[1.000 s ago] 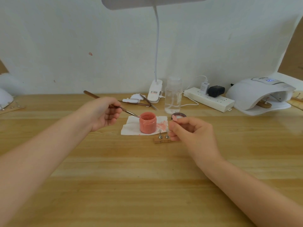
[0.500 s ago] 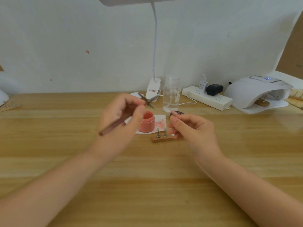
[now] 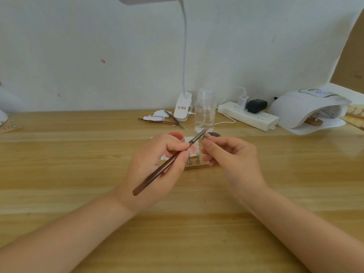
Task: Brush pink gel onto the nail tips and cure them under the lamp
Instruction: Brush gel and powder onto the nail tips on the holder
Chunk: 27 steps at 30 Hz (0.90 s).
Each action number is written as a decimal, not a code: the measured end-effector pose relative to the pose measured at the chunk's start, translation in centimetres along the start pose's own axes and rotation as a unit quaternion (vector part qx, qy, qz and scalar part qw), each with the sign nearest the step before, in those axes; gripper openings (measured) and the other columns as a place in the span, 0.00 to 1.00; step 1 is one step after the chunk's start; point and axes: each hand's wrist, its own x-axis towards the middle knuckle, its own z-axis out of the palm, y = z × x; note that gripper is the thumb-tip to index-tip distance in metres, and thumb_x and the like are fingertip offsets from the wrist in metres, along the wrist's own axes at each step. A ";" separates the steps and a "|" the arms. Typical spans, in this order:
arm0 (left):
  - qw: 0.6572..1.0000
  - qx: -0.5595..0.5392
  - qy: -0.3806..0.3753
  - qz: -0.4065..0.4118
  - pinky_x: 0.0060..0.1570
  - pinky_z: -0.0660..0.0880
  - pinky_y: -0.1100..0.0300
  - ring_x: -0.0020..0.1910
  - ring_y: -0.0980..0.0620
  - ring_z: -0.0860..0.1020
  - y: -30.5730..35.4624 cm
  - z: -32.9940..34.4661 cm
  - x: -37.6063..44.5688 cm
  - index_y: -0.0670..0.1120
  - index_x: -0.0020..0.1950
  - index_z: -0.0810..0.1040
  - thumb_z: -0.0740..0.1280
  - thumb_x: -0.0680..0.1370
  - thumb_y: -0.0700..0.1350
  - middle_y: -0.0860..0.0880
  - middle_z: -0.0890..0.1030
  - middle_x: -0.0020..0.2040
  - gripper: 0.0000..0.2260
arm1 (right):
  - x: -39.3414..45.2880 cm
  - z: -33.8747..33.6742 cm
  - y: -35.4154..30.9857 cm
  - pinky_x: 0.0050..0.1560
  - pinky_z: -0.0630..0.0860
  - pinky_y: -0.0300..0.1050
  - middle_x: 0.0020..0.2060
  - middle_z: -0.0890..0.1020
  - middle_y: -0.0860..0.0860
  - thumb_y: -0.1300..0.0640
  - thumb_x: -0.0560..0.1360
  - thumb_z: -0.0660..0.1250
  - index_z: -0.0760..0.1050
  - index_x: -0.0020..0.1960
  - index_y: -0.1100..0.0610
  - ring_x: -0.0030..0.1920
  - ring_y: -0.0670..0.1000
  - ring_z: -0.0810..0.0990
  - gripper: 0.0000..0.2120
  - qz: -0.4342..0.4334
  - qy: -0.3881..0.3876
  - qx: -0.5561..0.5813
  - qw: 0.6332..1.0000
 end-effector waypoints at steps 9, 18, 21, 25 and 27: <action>0.999 0.012 0.018 0.048 0.53 0.70 0.72 0.55 0.64 0.76 -0.2 0.4 0.0 0.54 0.51 0.75 0.64 0.76 0.45 0.65 0.78 0.49 0.06 | 0.0 -0.1 0.2 0.29 0.75 0.35 0.29 0.83 0.51 0.65 0.71 0.71 0.82 0.38 0.55 0.29 0.46 0.80 0.07 -0.012 -0.004 -0.007 1.000; 0.998 -0.041 0.039 0.009 0.48 0.72 0.72 0.50 0.62 0.79 0.0 0.3 0.1 0.64 0.49 0.74 0.64 0.77 0.49 0.62 0.80 0.50 0.09 | 0.3 -0.2 0.5 0.30 0.75 0.34 0.31 0.83 0.50 0.64 0.71 0.72 0.82 0.39 0.55 0.30 0.45 0.80 0.05 -0.008 0.019 -0.021 1.000; 0.996 -0.073 0.038 -0.030 0.48 0.75 0.67 0.50 0.55 0.82 -0.1 0.5 0.0 0.66 0.50 0.75 0.65 0.76 0.52 0.51 0.81 0.52 0.08 | 0.3 -0.1 0.5 0.31 0.75 0.34 0.30 0.83 0.49 0.64 0.71 0.72 0.82 0.39 0.54 0.30 0.44 0.79 0.06 -0.016 0.014 -0.021 1.000; 0.996 -0.066 0.023 -0.052 0.50 0.75 0.64 0.53 0.55 0.81 0.2 0.5 -0.2 0.65 0.49 0.76 0.65 0.75 0.53 0.53 0.82 0.49 0.06 | 0.2 -0.1 0.6 0.31 0.75 0.34 0.30 0.83 0.49 0.64 0.71 0.72 0.82 0.39 0.54 0.30 0.44 0.80 0.06 -0.018 0.012 -0.015 1.000; 0.998 -0.046 0.020 -0.035 0.48 0.72 0.69 0.50 0.61 0.79 0.5 0.4 -0.2 0.62 0.46 0.75 0.63 0.76 0.51 0.57 0.81 0.43 0.05 | 0.2 -0.2 0.7 0.31 0.75 0.34 0.30 0.83 0.49 0.63 0.71 0.72 0.82 0.39 0.54 0.30 0.44 0.80 0.06 -0.015 0.015 -0.017 1.000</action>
